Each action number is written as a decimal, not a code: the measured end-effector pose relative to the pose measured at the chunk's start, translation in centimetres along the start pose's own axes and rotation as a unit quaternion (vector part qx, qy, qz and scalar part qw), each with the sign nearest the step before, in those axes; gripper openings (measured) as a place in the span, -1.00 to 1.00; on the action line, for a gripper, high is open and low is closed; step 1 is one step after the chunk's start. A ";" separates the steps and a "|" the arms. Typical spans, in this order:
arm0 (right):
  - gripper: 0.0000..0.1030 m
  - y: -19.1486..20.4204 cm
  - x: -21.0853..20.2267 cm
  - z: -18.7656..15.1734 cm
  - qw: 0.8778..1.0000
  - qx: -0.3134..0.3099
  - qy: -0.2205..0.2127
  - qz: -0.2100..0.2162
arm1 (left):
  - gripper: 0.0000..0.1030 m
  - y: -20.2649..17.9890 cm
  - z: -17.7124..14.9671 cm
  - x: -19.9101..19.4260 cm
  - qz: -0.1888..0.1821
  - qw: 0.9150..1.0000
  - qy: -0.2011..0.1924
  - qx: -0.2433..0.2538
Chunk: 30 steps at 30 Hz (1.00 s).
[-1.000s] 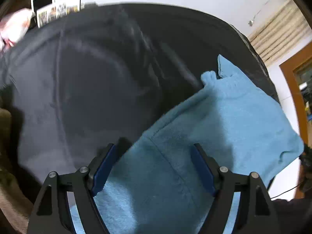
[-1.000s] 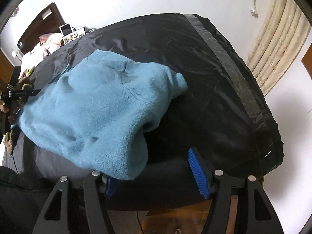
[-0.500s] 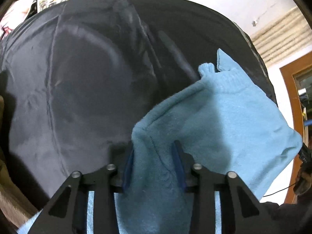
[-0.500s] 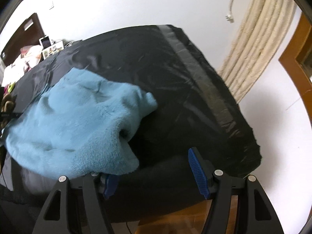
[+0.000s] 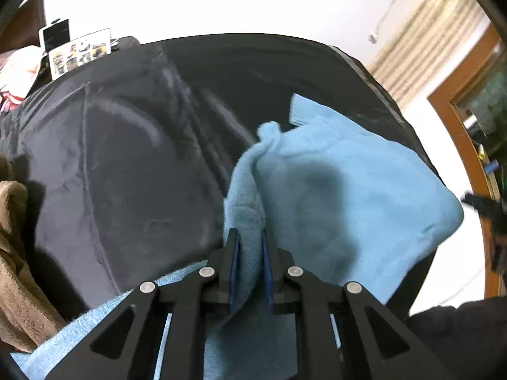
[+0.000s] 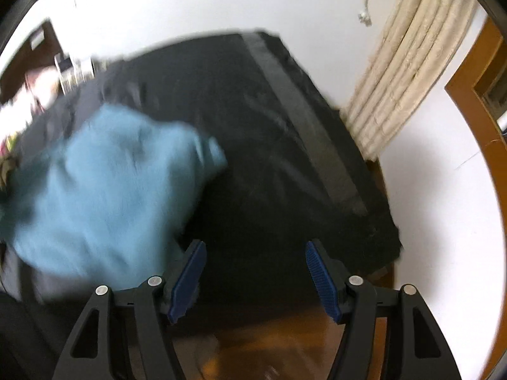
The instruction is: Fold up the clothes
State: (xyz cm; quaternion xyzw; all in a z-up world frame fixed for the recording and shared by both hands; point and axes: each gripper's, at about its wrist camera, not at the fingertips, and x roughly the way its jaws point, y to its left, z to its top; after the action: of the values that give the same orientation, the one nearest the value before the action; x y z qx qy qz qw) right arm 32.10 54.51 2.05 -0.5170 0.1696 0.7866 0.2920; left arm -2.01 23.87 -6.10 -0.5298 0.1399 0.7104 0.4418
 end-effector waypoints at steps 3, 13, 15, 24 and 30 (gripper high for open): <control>0.32 2.8 1.3 3.5 0.998 -0.016 -0.023 0.061 | -0.71 -0.6 0.4 0.7 -0.002 1.000 0.004 0.002; 0.32 14.6 13.3 12.0 0.973 -0.177 0.034 0.145 | -0.71 0.8 0.4 1.6 0.019 0.999 0.007 -0.030; 0.32 14.5 14.9 13.0 0.971 -0.172 0.049 0.160 | -0.71 1.1 0.3 1.8 0.025 0.999 0.007 -0.039; -0.09 15.1 14.2 12.5 0.955 -0.213 0.066 0.195 | -0.33 1.7 0.5 3.2 0.031 0.998 0.024 -0.052; -0.15 15.6 13.2 11.2 0.940 -0.247 0.085 0.222 | -0.19 2.7 0.8 4.4 0.022 0.997 0.033 -0.071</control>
State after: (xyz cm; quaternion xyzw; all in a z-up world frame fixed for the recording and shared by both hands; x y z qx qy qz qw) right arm 10.28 52.61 -5.95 -0.5868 0.1048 0.8018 -0.0420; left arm -4.81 24.96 -10.36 -0.5800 0.1150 0.7100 0.3825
